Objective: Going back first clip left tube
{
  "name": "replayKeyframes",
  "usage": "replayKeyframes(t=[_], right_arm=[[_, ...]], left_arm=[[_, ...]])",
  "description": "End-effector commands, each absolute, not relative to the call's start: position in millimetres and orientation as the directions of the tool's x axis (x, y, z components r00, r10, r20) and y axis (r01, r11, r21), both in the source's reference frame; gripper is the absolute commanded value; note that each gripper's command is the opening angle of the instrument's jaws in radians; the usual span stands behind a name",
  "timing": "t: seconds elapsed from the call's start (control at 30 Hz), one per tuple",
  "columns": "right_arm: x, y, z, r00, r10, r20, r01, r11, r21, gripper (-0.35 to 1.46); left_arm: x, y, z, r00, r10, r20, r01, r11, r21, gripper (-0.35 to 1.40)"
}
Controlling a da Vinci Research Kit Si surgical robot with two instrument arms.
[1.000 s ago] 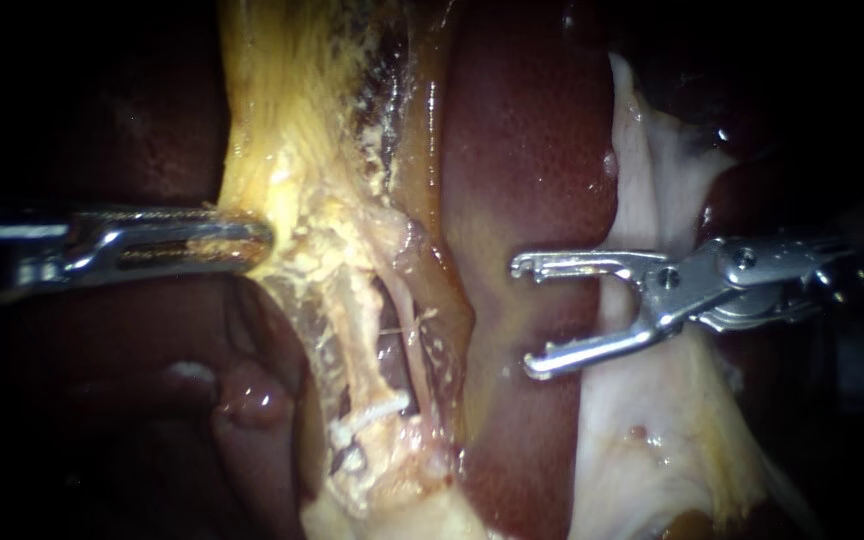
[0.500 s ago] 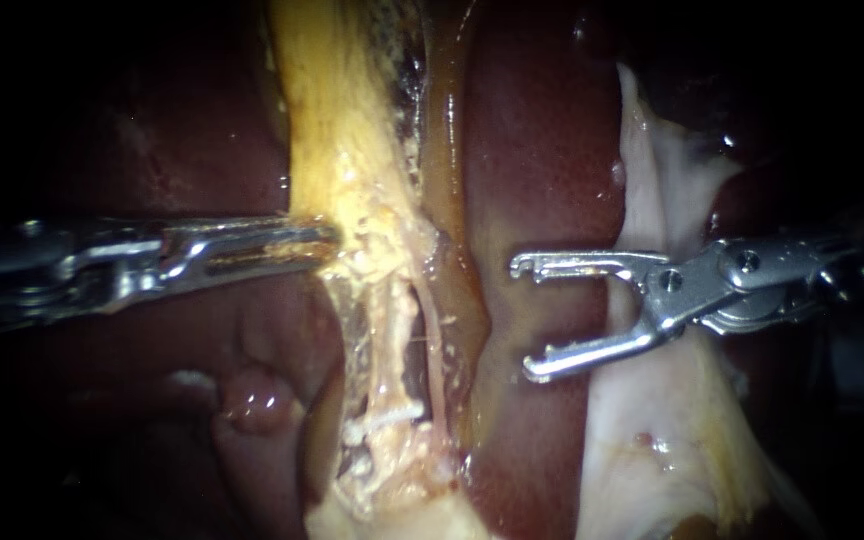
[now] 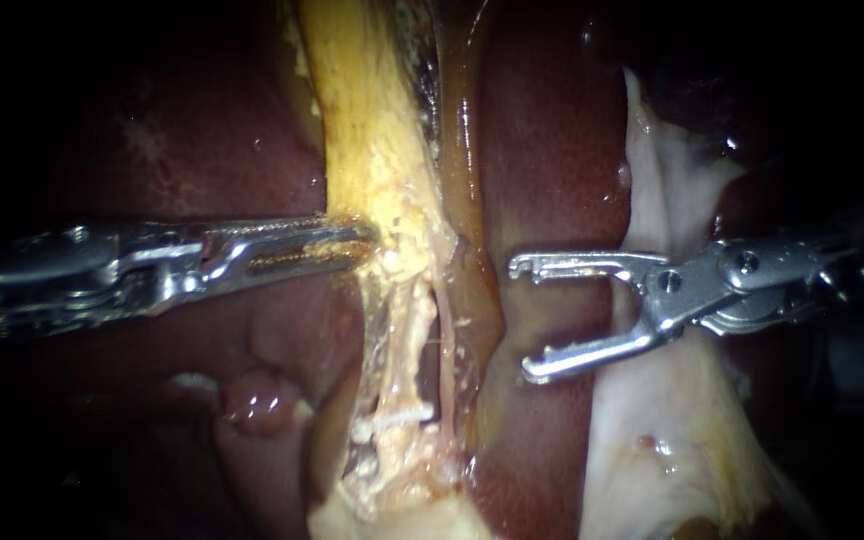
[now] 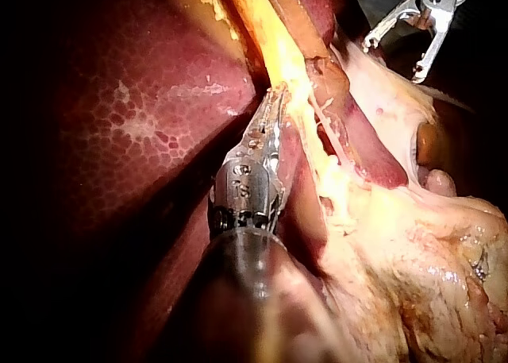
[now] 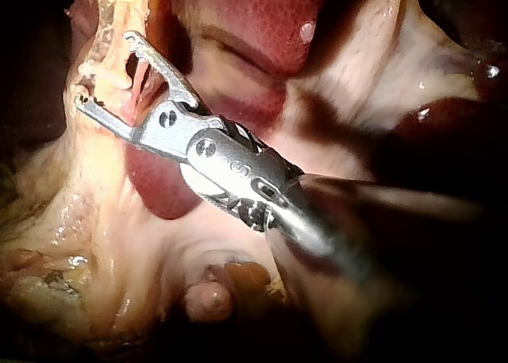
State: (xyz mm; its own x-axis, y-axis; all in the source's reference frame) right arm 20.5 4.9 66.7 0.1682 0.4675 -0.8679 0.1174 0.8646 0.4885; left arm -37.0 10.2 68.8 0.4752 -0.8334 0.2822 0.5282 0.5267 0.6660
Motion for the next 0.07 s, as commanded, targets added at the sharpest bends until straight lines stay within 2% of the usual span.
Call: replayKeyframes(t=[0.03, 0.07], right_arm=[[20.5, 4.9, 66.7, 0.168, 0.468, -0.868, 0.117, 0.865, 0.489, 0.60], [20.5, 4.9, 66.7, 0.168, 0.468, -0.868, 0.117, 0.865, 0.489, 0.60]], left_arm=[[-37.0, 10.2, 68.8, 0.475, -0.833, 0.283, 0.528, 0.527, 0.666, -0.25], [-37.0, 10.2, 68.8, 0.475, -0.833, 0.283, 0.528, 0.527, 0.666, -0.25]])
